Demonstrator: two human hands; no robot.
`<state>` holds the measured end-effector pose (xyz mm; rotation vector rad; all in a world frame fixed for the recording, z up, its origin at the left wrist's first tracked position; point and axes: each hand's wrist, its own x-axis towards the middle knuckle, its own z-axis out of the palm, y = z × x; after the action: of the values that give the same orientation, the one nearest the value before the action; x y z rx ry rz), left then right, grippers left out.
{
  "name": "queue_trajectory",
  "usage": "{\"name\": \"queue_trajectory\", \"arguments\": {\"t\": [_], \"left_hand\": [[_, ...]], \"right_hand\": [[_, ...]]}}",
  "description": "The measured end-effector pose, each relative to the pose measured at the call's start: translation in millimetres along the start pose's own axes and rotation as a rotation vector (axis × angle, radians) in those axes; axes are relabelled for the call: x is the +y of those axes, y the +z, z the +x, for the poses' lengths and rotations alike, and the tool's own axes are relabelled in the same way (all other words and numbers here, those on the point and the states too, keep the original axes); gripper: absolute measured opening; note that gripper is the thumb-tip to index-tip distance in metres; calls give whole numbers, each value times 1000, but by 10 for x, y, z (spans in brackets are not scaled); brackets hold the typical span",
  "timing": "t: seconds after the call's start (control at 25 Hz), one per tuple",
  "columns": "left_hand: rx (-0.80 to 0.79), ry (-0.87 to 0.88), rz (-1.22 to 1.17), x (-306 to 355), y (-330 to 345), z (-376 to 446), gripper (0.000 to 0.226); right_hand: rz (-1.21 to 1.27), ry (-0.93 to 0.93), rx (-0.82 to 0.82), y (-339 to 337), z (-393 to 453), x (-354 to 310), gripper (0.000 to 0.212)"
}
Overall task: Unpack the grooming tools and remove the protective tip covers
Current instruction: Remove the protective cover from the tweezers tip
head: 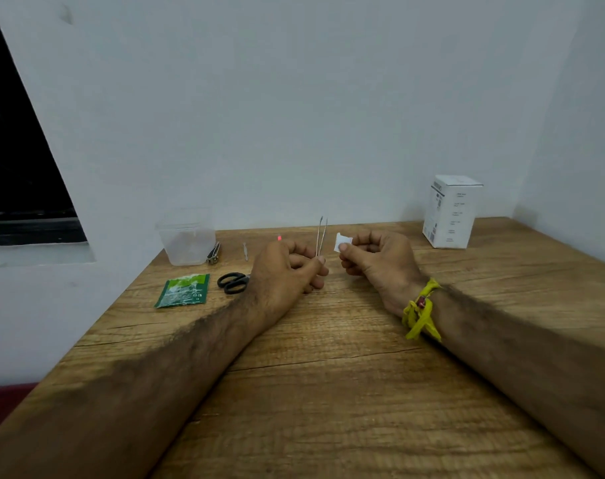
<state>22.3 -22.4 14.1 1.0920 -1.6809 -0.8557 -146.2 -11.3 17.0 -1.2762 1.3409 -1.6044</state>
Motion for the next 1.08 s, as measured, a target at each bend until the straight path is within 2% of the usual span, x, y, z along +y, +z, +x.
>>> {"name": "queue_trajectory", "arguments": {"t": [0.24, 0.44, 0.52, 0.6, 0.72, 0.88, 1.0, 1.08], "left_hand": [[0, -60, -23, 64, -9, -67, 19], [109, -97, 39, 111, -32, -135, 18], [185, -81, 124, 118, -134, -175, 10], [283, -53, 252, 158, -383, -192, 15], [537, -49, 406, 244, -959, -122, 15], [745, -83, 650, 245, -1567, 105, 14], [698, -155, 767, 203, -1642, 335, 14], [653, -213, 845, 183, -1618, 480, 27]], "right_hand": [[-150, -5, 17, 79, -13, -4, 9], [-236, -9, 175, 341, 6, -102, 16], [-232, -12, 230, 515, 70, -109, 10], [-208, -18, 273, 723, 199, -163, 11], [-160, -55, 346, 1073, 364, -237, 13], [-199, -313, 409, 1295, 309, -55, 10], [-216, -395, 431, 1170, 423, 73, 10], [-203, -385, 466, 1122, 466, 78, 8]]}}
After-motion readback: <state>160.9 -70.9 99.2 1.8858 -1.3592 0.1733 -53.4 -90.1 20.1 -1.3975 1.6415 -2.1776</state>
